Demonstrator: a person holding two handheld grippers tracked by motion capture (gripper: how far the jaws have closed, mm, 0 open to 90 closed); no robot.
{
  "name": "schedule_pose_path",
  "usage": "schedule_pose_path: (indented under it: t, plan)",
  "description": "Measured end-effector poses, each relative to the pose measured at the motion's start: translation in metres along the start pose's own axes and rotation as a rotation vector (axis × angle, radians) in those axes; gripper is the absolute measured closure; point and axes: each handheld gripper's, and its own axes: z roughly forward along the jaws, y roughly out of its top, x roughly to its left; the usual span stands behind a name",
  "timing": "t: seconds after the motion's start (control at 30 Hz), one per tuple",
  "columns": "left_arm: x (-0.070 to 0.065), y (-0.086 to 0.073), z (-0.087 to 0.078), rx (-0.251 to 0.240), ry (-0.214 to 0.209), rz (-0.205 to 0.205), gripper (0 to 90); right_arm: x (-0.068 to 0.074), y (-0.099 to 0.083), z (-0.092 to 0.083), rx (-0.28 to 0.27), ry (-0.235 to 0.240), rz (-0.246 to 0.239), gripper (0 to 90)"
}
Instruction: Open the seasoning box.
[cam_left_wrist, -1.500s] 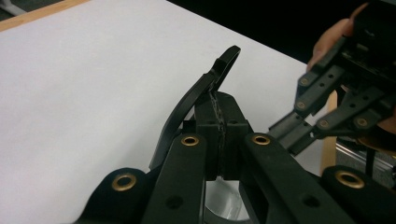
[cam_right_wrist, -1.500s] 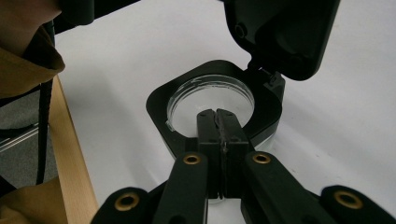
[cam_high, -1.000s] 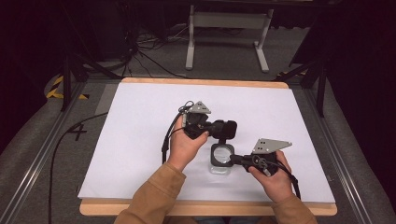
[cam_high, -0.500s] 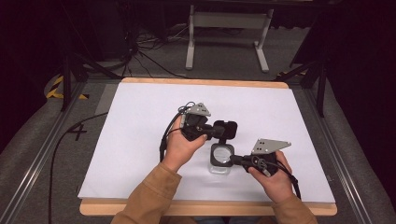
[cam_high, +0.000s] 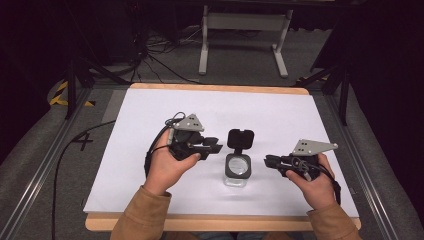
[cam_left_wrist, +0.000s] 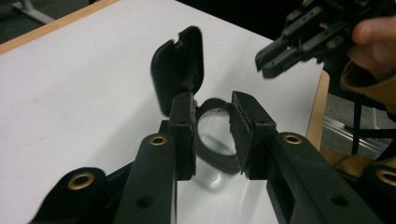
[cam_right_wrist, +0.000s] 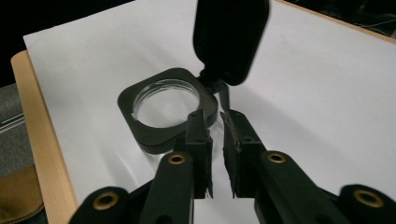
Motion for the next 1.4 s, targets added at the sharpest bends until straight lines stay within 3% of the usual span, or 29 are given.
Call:
schedule_pose_path:
  t: [0.13,0.27,0.33,0.47,0.7,1.07,1.23,1.4]
  plan:
    - [0.006,-0.014,-0.01,0.009,0.038,-0.029,64.8,-0.012,-0.001,-0.008,-0.009,-0.018,0.01,77.6]
    - [0.015,-0.032,-0.018,0.005,0.105,-0.05,59.4,-0.026,-0.006,-0.014,-0.039,-0.03,0.049,74.4]
    - [0.02,-0.04,-0.022,0.008,0.123,-0.079,57.9,-0.032,-0.008,-0.014,-0.026,-0.037,0.068,71.8]
    - [0.033,-0.055,-0.029,0.049,0.178,-0.098,56.9,-0.04,-0.01,-0.012,-0.01,-0.053,0.074,68.4]
    - [0.059,-0.082,-0.027,0.08,0.211,-0.169,53.7,-0.055,-0.019,-0.005,0.022,-0.116,0.079,60.9]
    - [0.083,-0.112,-0.014,0.119,0.19,-0.212,52.2,-0.08,-0.043,0.01,0.092,-0.144,0.13,56.1]
    - [0.089,-0.121,-0.003,0.158,0.183,-0.188,50.4,-0.088,-0.054,0.016,0.117,-0.149,0.158,55.7]
    - [0.093,-0.129,0.005,0.177,0.148,-0.169,48.7,-0.094,-0.067,0.022,0.156,-0.168,0.169,54.0]
